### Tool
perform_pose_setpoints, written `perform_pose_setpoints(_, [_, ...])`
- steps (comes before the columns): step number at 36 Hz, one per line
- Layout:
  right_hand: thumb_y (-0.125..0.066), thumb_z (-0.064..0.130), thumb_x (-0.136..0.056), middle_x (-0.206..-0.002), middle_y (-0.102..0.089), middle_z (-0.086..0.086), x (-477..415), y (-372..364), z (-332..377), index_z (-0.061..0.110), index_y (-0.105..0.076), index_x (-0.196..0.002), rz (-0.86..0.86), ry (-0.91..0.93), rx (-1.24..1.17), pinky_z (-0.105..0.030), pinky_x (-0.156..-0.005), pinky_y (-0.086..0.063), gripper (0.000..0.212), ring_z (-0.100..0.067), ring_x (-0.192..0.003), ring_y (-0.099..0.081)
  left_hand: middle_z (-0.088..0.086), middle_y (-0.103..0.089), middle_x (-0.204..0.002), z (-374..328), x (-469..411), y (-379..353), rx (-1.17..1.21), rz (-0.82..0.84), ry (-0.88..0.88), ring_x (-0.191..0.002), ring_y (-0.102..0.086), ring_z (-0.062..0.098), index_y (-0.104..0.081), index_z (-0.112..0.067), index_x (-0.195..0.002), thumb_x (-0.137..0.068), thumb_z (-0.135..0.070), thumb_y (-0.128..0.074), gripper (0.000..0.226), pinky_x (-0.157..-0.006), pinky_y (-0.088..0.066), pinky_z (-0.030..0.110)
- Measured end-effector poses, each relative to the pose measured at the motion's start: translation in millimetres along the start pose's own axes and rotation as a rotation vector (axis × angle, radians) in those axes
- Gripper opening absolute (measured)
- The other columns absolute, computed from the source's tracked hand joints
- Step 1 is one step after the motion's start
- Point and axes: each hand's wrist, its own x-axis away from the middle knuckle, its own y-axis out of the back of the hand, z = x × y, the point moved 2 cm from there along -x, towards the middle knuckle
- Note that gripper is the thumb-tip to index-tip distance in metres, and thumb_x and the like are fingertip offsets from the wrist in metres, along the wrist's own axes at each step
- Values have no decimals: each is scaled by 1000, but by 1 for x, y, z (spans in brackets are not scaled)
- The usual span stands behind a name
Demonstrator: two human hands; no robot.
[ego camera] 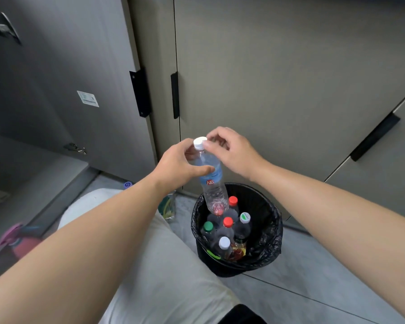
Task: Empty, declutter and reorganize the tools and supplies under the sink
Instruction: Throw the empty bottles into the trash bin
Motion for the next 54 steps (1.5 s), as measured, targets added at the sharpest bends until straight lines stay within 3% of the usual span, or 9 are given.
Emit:
perform_pose_setpoints(4, [-78, 38, -83, -93, -57, -1, -1, -2, 13, 20, -64, -94, 73, 65, 198, -20, -69, -40, 25, -2, -74, -50, -8, -73, -98, -4, 5, -2, -20, 19, 7, -89, -67, 2, -66, -22, -106, -68, -32, -93, 47, -74, -48, 17])
perform_pose_setpoints(11, [-75, 25, -75, -78, -60, 4, 7, 19, 10, 16, -62, -78, 72, -42, 284, -30, -65, -42, 16, -12, -70, -52, -3, -69, -121, -5, 11, -9, -16, 119, 24, -113, -66, 8, -61, -19, -129, -72, -26, -93, 66, -101, -52, 25])
perform_pose_setpoints(20, [-67, 36, -79, -83, -62, 4, 35, 40, -34, 25, -55, -75, 295, -282, 562, -35, -72, -49, 17, -22, -83, -57, 3, -57, -112, 8, 8, -11, -391, 116, -14, -99, -65, 9, -71, -22, -106, -88, -23, -77, 19, -86, -43, 21])
perform_pose_setpoints(31, [-68, 21, -74, -101, -63, -3, 99, -5, -97, 25, -63, -89, 523, -426, 711, -29, -69, -43, 16, -26, -92, -60, -2, -51, -107, 13, 12, -7, -426, 126, 8, -91, -64, 7, -69, -28, -97, -92, -20, -70, 10, -86, -45, 24])
perform_pose_setpoints(35, [-66, 20, -76, -112, -66, -9, 126, -27, -120, 23, -70, -102, 532, -504, 718, -30, -75, -50, 26, -32, -100, -65, -1, -50, -109, 16, 13, -5, -435, 124, 19, -88, -63, 5, -70, -26, -100, -93, -21, -68, 9, -83, -42, 22])
perform_pose_setpoints(40, [-57, 16, -85, -119, -62, -13, 148, -44, -137, 17, -68, -109, 541, -549, 725, -31, -79, -50, 26, -37, -103, -64, -2, -47, -108, 19, 11, -4, -436, 114, 14, -82, -60, -1, -70, -23, -102, -94, -20, -66, 10, -59, -40, 10])
perform_pose_setpoints(45, [-54, 16, -88, -120, -60, -14, 147, -49, -136, 15, -67, -111, 539, -532, 745, -33, -80, -50, 27, -38, -105, -63, 0, -49, -108, 20, 10, -5, -419, 116, 26, -80, -59, -2, -71, -21, -103, -94, -18, -65, 11, -75, -43, 19])
perform_pose_setpoints(48, [-56, 17, -89, -124, -58, -12, 142, -48, -131, 17, -67, -118, 562, -523, 765, -34, -85, -53, 31, -37, -108, -63, -6, -48, -99, 21, 9, -5, -406, 113, 28, -76, -56, -4, -70, -23, -101, -93, -18, -65, 10, -57, -38, 9])
perform_pose_setpoints(54, [-62, 28, -84, -118, -59, -6, 119, -40, -107, 22, -67, -111, 552, -446, 832, -40, -84, -54, 28, -35, -105, -64, -10, -49, -91, 20, 10, -5, -401, 112, 14, -89, -52, -4, -71, -22, -100, -92, -16, -65, 11, -86, -44, 23])
